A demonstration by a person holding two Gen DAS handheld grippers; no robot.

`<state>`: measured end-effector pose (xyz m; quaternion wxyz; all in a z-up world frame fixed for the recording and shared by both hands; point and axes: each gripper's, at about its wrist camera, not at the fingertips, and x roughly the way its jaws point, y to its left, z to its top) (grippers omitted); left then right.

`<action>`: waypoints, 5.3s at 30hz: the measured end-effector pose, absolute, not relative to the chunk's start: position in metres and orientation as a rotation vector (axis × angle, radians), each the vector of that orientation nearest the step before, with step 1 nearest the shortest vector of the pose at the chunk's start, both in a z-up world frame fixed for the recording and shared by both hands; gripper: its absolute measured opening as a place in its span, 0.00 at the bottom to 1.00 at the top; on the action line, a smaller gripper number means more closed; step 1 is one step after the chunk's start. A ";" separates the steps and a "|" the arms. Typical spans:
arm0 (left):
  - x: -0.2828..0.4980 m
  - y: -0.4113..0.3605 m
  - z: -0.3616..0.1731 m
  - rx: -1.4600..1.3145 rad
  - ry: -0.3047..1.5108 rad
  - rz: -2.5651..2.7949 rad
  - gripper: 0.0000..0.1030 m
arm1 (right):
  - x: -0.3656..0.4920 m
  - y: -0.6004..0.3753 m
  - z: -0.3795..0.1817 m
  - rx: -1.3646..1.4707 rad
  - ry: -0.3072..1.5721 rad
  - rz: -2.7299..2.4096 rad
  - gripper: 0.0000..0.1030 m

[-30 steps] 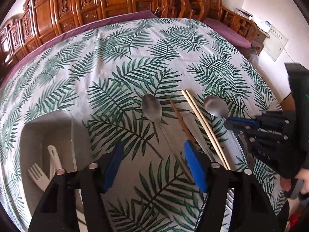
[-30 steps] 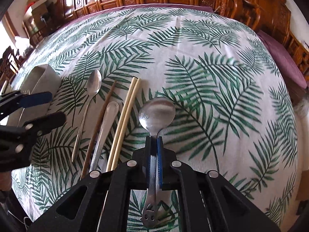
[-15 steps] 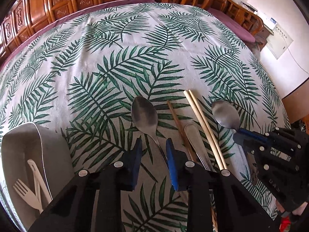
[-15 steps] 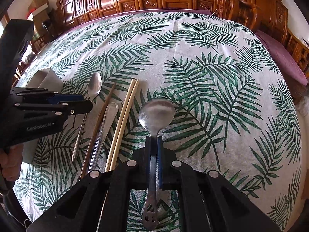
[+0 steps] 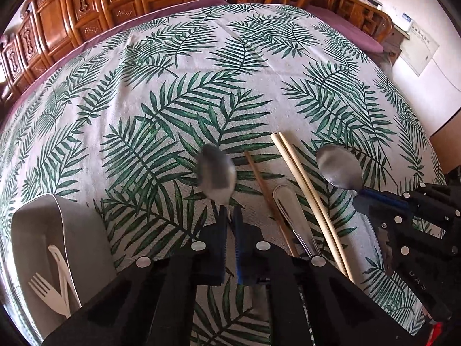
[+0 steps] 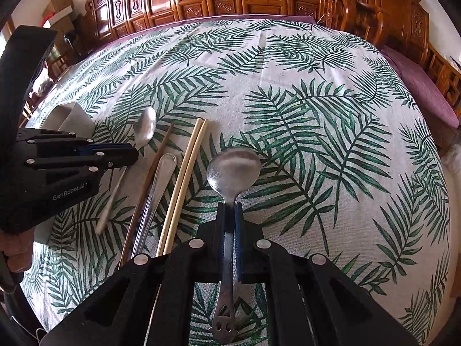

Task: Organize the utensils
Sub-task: 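Grasp a second metal spoon with the left tool, then carry the metal spoon into the grey tray with the right tool while the left tool carries its spoon, then release both metal spoons into the grey tray and open both tools, then move the right tool to the chopsticks and grasp a bamboo chopstick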

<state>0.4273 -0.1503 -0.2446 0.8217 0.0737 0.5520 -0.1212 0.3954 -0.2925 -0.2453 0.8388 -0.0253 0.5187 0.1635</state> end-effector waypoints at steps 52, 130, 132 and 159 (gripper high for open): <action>0.306 0.006 -0.109 -0.004 0.904 -0.247 0.02 | 0.313 -0.178 -0.116 -0.057 0.910 0.451 0.07; 0.257 0.085 -0.121 -0.010 0.879 -0.131 0.00 | 0.320 -0.080 -0.145 -0.124 0.941 0.598 0.09; 0.256 0.079 -0.120 -0.009 0.877 -0.140 0.00 | 0.312 -0.095 -0.140 -0.113 0.933 0.582 0.09; 0.272 -0.023 -0.128 0.031 0.904 -0.277 0.13 | 0.313 -0.243 -0.184 -0.073 1.012 0.347 0.09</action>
